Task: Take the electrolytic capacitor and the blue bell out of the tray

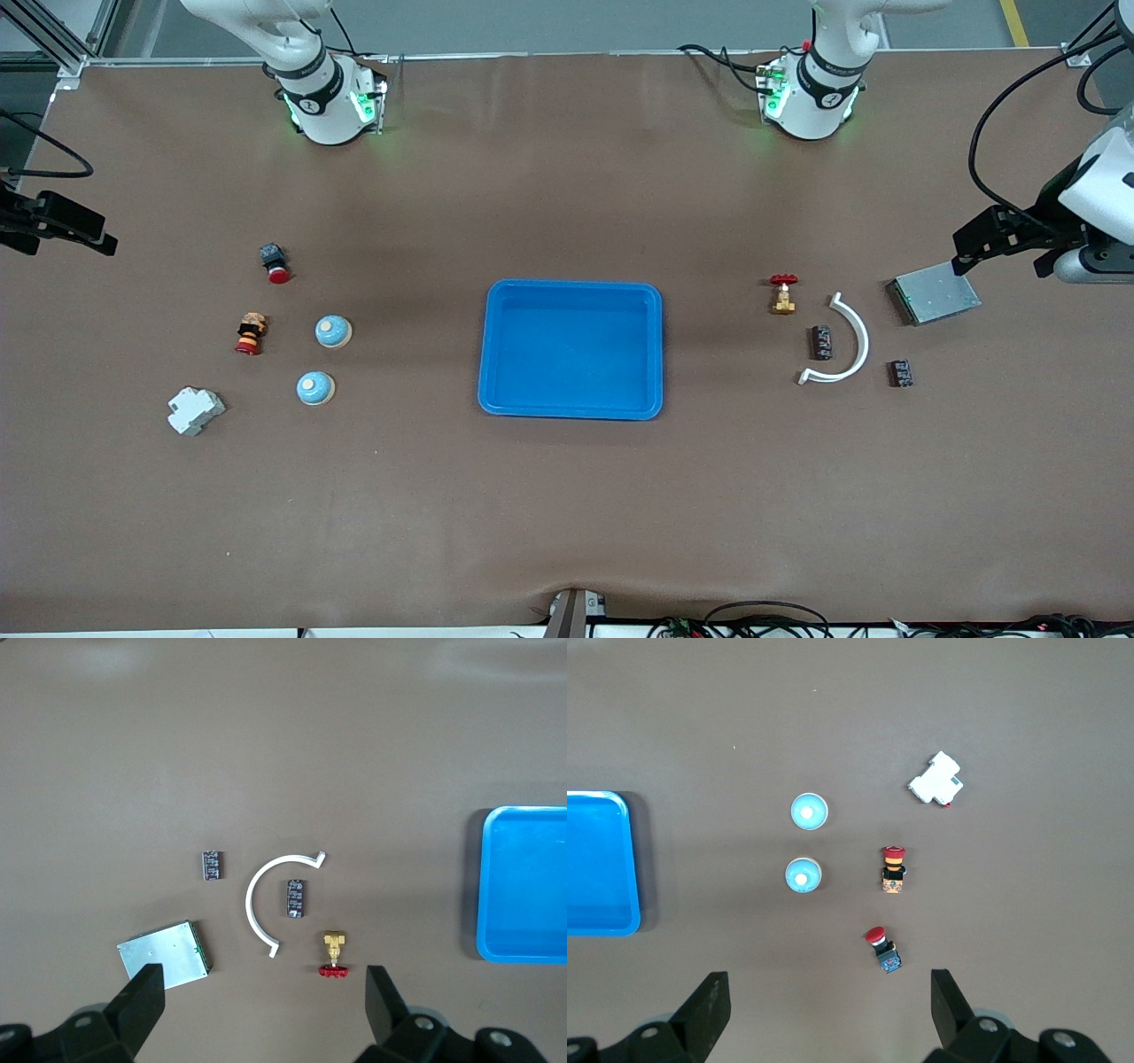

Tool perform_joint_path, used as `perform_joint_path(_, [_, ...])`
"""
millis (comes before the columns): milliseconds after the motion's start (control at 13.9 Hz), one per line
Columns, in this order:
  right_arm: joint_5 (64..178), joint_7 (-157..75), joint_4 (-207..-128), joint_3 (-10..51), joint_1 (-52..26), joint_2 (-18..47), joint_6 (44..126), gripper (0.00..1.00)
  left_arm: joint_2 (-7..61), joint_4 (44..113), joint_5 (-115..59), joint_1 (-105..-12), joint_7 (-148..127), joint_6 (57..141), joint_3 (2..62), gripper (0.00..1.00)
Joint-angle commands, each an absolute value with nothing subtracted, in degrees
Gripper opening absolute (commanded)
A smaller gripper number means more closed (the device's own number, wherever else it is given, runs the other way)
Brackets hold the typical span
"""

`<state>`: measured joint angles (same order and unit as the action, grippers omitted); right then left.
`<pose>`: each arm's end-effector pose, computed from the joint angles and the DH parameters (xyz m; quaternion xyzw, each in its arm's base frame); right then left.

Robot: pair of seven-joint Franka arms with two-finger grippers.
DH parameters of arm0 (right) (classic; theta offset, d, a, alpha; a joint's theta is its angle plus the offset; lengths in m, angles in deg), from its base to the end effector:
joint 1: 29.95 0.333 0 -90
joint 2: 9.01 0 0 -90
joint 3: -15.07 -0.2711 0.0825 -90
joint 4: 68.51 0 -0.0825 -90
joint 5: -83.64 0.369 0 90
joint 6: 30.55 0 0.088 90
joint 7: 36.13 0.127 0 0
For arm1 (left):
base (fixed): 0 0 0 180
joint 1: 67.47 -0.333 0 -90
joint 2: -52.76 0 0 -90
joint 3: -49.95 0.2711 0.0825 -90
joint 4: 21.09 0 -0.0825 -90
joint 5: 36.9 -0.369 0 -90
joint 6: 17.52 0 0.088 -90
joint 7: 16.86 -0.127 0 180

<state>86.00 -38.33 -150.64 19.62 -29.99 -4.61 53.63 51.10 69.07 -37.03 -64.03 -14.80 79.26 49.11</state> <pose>0.5478 -0.0368 0.5714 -0.9995 0.0191 0.0193 0.0187 0.5589 -0.0415 0.5534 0.9989 -0.0194 0.0433 0.0015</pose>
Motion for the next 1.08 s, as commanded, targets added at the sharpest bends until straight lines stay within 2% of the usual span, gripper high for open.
perform_joint_path(0, [86.89,-37.27,-151.3,19.99,-29.78,-5.76,53.64,1.0,50.83,67.76,-38.21,-63.95,-14.93,78.11,48.9,1.0])
perform_joint_path(1010, [88.3,-34.9,-151.39,19.9,-30.13,-5.84,54.0,1.0,50.74,67.68,-38.21,-63.87,-14.84,78.11,48.89,1.0])
